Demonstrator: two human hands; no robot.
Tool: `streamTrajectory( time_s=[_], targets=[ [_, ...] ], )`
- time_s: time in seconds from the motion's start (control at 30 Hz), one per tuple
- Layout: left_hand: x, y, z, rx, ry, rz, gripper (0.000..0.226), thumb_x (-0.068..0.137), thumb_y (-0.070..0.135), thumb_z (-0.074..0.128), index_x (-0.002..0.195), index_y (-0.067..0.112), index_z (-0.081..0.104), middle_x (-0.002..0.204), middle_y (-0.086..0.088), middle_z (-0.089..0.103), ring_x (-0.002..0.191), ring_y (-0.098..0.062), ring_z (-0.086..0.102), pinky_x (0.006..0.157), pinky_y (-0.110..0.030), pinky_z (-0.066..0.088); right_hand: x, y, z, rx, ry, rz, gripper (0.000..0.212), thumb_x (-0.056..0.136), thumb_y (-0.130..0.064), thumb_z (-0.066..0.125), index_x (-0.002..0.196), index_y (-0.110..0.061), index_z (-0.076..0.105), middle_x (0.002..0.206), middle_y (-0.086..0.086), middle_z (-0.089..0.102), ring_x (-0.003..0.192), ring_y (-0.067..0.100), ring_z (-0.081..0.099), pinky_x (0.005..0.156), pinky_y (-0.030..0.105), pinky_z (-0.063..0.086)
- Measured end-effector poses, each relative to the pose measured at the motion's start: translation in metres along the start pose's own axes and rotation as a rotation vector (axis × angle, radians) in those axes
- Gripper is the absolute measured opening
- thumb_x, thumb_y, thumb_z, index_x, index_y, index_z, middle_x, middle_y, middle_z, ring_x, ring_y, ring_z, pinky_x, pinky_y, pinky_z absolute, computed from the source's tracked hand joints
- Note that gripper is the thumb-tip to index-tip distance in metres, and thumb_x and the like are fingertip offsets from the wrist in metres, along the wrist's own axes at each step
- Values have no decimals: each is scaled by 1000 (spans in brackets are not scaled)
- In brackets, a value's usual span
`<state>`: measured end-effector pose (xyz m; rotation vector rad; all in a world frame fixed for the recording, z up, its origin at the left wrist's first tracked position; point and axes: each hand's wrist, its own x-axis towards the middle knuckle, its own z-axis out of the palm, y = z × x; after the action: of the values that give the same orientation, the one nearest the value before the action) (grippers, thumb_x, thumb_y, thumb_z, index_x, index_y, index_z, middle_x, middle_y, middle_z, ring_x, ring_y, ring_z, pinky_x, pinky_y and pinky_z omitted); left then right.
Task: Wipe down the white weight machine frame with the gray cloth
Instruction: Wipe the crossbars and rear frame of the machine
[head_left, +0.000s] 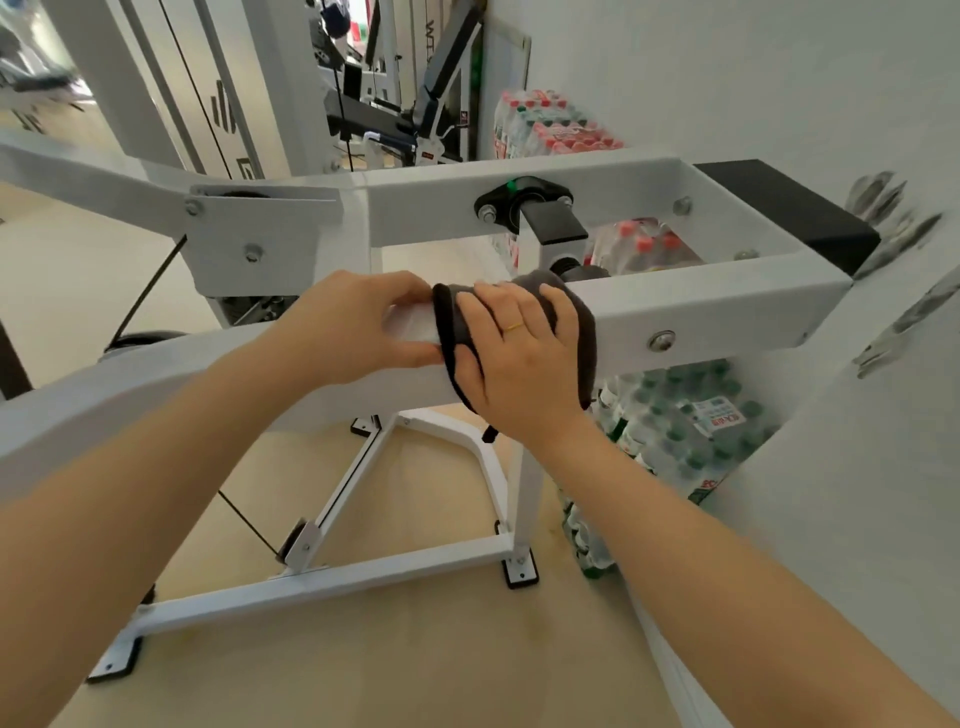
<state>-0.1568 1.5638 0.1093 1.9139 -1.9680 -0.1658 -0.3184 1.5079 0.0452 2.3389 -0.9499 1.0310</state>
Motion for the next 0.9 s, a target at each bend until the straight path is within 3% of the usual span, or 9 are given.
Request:
streamTrajectory(
  time_s=[0.1, 0.17, 0.4, 0.57, 0.67, 0.77, 0.9],
  targets=[
    [2, -2, -2, 14, -30, -3, 56, 69, 45, 72, 119, 25, 56, 109, 4, 63, 92, -14, 53, 80, -25, 39, 8, 22, -9, 6, -28, -139, 39, 87, -32, 45, 105, -7, 69, 107, 8, 68, 98, 25, 64, 89, 37, 45],
    [2, -4, -3, 41, -57, -1, 56, 69, 44, 72, 119, 26, 55, 109, 3, 62, 90, -14, 51, 78, -26, 39, 7, 40, -15, -8, -56, -134, 41, 87, -33, 44, 105, -5, 69, 107, 9, 69, 97, 25, 65, 86, 34, 45],
    [10, -8, -15, 29, -156, 50, 60, 65, 49, 74, 118, 28, 56, 116, 5, 62, 104, -13, 55, 91, -28, 43, -13, 94, -29, -97, -74, 180, 45, 89, -26, 36, 107, 2, 65, 112, 16, 66, 107, 31, 61, 90, 40, 41],
    [18, -8, -17, 89, -197, 98, 69, 63, 60, 68, 125, 35, 50, 116, 7, 61, 104, -16, 54, 90, -35, 46, -2, 77, -31, -79, -66, 389, 47, 89, -26, 30, 108, 0, 65, 112, 14, 66, 111, 29, 57, 97, 42, 33],
    [24, -5, -14, 110, -235, 141, 83, 61, 66, 63, 136, 40, 38, 123, 5, 58, 112, -18, 50, 92, -33, 42, 0, 39, -22, -44, -71, 277, 47, 90, -28, 31, 114, -7, 65, 117, 8, 65, 114, 26, 57, 100, 42, 30],
    [30, 7, -4, 61, -229, 211, 78, 66, 61, 65, 133, 28, 45, 124, 0, 57, 112, -20, 51, 88, -28, 38, -1, 19, -16, -31, -91, 163, 44, 90, -29, 35, 116, -12, 66, 118, 5, 65, 113, 23, 58, 99, 40, 30],
    [38, 18, 3, 13, -180, 267, 66, 70, 54, 64, 124, 18, 52, 119, -2, 60, 107, -20, 52, 84, -24, 35, 1, 45, -25, 3, -143, 3, 41, 91, -30, 39, 117, -11, 65, 120, 4, 64, 112, 22, 59, 96, 37, 35]
  ],
)
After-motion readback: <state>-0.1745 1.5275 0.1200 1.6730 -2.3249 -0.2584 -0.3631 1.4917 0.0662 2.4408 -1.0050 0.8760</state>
